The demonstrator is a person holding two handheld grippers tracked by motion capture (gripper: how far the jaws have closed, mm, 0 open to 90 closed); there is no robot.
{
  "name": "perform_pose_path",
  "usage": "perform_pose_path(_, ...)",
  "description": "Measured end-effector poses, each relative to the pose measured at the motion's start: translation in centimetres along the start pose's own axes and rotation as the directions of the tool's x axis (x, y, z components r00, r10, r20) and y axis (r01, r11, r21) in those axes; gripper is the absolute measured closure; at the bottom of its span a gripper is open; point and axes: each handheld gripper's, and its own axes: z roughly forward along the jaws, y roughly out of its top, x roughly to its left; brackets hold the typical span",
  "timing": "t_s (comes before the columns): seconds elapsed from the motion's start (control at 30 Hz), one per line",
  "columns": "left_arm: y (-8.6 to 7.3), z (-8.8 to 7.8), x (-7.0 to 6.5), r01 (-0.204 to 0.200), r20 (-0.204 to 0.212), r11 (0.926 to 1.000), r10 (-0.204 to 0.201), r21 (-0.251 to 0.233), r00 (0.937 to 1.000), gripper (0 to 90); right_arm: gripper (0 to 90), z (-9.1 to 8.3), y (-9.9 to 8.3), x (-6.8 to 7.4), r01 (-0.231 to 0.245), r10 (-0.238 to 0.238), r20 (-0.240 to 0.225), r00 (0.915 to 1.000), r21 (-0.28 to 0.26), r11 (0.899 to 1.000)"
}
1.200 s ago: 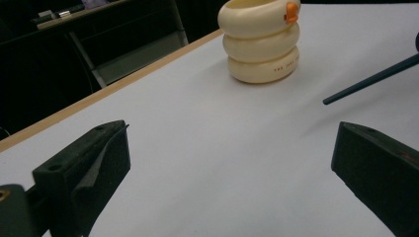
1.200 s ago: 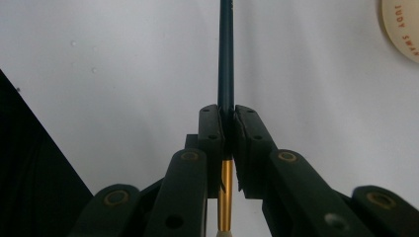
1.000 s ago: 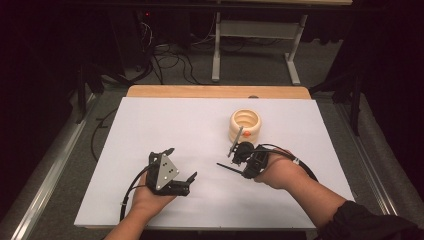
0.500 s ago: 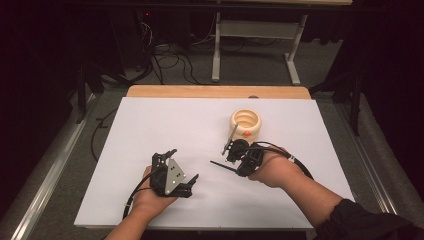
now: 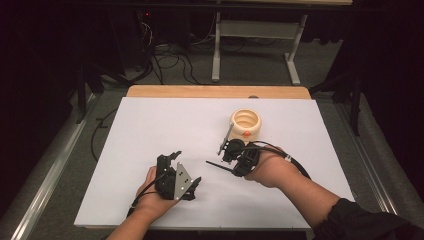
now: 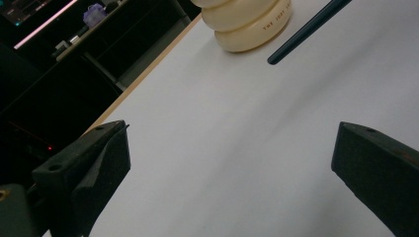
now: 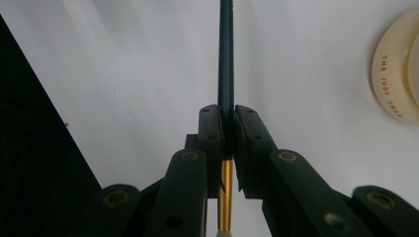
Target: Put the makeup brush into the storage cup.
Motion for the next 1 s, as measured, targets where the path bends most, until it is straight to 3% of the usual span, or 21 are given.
perform_pose_path(0.1, 0.2, 0.0, -0.3, -0.039, -0.019, 0.9992, 0.040, 0.006, 0.9990, 2.6, 85.2, 0.1, 0.3, 0.3, 0.006, -0.006, -0.003, 1.0000, -0.011, 1.000)
perform_pose_path(0.57, 0.4, -0.1, -0.8, -0.086, -0.017, 0.9962, 0.087, 0.010, 0.9961, 5.2, 85.2, 0.2, 1.3, 1.3, 0.029, -0.029, -0.012, 0.9995, 0.002, 1.000)
perform_pose_path(0.73, 0.4, -0.1, -1.1, -0.135, -0.024, 0.9908, 0.135, 0.017, 0.9905, 7.1, 85.2, 0.5, 1.4, 1.4, 0.041, -0.041, -0.019, 0.9990, 0.000, 0.999)
perform_pose_path(1.0, 0.4, -0.1, -1.2, -0.154, -0.030, 0.9880, 0.154, 0.015, 0.9876, 16.5, 85.2, 0.8, 1.7, 1.6, 0.047, -0.047, -0.022, 0.9986, 0.007, 0.999)
